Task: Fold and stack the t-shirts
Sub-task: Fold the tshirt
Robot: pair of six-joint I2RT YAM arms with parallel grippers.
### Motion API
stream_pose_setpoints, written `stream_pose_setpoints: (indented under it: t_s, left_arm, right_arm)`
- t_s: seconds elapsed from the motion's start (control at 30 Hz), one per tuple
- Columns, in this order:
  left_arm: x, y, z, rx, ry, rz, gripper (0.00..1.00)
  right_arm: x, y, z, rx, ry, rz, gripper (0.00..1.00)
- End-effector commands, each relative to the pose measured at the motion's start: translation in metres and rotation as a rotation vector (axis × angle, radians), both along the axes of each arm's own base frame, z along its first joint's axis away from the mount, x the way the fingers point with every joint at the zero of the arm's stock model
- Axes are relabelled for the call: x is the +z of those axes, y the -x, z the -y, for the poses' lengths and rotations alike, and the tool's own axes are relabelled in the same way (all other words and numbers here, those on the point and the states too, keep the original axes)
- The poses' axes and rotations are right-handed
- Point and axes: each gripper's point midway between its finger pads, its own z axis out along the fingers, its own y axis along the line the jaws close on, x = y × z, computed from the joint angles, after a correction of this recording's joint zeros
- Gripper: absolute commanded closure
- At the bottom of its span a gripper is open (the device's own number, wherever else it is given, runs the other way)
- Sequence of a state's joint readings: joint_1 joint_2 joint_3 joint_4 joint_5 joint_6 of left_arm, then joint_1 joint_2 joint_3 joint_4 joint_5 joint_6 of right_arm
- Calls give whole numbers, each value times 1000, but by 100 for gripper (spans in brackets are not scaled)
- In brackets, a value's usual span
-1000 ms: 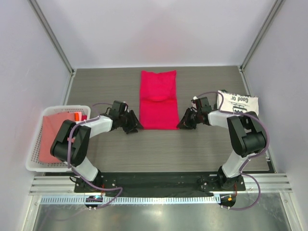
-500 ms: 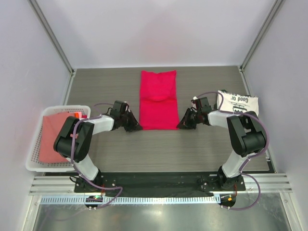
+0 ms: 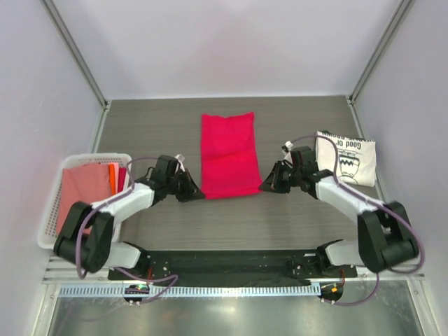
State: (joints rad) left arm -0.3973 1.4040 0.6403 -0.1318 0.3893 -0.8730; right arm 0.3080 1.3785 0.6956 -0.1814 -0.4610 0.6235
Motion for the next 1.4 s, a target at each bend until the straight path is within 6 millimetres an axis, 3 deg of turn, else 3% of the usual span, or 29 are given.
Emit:
stream_pose_setpoints:
  t_s: [0.0, 0.1, 0.13, 0.2, 0.33, 0.4, 0.57, 0.73, 0.77, 0.87, 1.03, 1.1, 1.37]
  left_arm:
    - [19, 36, -1, -66, 22, 6, 100]
    - [39, 60, 1, -90, 71, -12, 100]
    - [54, 72, 1, -100, 86, 4, 100]
    - [75, 78, 1, -98, 108, 41, 100]
    - [119, 88, 0, -98, 170, 99, 100]
    - [128, 84, 1, -91, 178, 113, 100]
    - [133, 57, 9, -51, 214, 118, 100]
    - [133, 21, -1, 7, 155, 152, 100]
    - [131, 15, -4, 17, 140, 148, 100]
    - [131, -4, -6, 27, 129, 142, 100]
    - [149, -30, -4, 34, 135, 171, 100]
    - [148, -38, -6, 39, 125, 170, 100]
    - [137, -81, -9, 74, 113, 151, 100]
  right_arm:
    - [13, 31, 11, 14, 21, 23, 99]
    - [28, 54, 15, 23, 14, 45, 99]
    - [34, 58, 17, 22, 10, 54, 99]
    - [52, 67, 21, 18, 6, 90, 99]
    - [89, 64, 28, -1, 24, 173, 99]
    - [108, 54, 30, -21, 42, 217, 99]
    - [125, 21, 27, -4, 97, 255, 99]
    - [129, -16, 23, -4, 137, 270, 99]
    - [119, -24, 22, -4, 152, 244, 99]
    - [120, -45, 22, -19, 148, 255, 99]
    - [117, -74, 17, -24, 130, 251, 99]
    - [122, -86, 16, -30, 125, 264, 99]
    - [107, -123, 14, -51, 106, 225, 99]
